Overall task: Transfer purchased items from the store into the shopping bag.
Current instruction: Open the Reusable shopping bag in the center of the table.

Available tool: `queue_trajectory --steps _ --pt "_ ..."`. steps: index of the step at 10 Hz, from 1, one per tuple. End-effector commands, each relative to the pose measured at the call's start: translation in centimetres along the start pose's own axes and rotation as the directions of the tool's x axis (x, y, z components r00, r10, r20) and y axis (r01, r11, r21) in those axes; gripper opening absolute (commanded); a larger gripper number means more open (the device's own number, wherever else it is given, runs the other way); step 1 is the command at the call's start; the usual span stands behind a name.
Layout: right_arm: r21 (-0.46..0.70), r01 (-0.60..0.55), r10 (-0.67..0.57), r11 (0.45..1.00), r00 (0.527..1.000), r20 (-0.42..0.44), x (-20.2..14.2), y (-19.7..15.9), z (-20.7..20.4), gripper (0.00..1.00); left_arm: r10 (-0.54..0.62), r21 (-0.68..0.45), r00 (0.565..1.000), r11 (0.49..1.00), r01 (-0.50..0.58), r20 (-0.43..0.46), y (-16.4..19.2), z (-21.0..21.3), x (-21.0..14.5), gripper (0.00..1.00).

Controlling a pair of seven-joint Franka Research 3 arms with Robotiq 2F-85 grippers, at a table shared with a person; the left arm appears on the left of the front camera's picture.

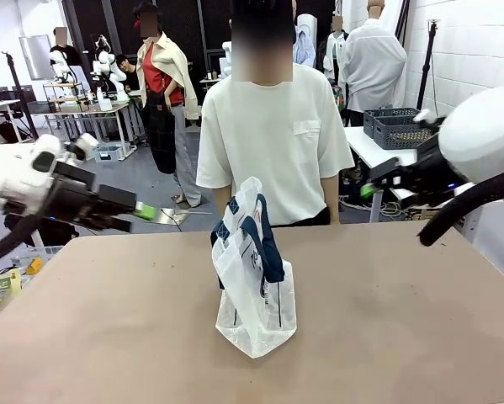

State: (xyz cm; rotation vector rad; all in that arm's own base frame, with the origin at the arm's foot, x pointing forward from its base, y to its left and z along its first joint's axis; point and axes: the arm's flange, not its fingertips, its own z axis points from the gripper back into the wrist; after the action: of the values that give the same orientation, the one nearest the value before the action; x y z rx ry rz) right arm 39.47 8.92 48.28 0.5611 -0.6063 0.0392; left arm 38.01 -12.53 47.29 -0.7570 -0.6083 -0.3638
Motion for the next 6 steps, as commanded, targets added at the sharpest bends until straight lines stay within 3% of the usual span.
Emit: queue_trajectory --steps 1,2,3,4,6 --pt "0.099 -0.069 0.081 0.993 0.988 -0.133 -3.2 -0.1 1.0 1.0 0.011 -0.14 1.0 0.99 -0.013 -0.011 0.3 -2.5 0.4 1.0" --pt "0.136 -0.085 0.107 0.987 0.98 -0.166 -4.2 0.9 0.9 1.0 0.012 -0.131 1.0 0.991 -0.012 -0.001 -1.3 -4.0 0.6 1.0" --pt "0.11 -0.089 0.104 0.99 0.985 -0.138 -4.4 1.0 1.1 1.0 0.002 -0.095 1.0 0.995 -0.002 0.004 -1.9 -4.6 0.5 1.0" --pt "0.1 -0.064 0.077 0.993 0.988 -0.135 -1.9 2.4 -0.4 1.0 0.004 -0.11 0.999 0.994 -0.008 -0.032 -2.6 -2.2 -0.5 1.0" --pt "0.1 -0.064 0.077 0.993 0.988 -0.135 -1.9 2.4 -0.4 1.0 0.004 -0.11 0.999 0.994 -0.008 -0.032 -2.6 -2.2 -0.5 1.0"
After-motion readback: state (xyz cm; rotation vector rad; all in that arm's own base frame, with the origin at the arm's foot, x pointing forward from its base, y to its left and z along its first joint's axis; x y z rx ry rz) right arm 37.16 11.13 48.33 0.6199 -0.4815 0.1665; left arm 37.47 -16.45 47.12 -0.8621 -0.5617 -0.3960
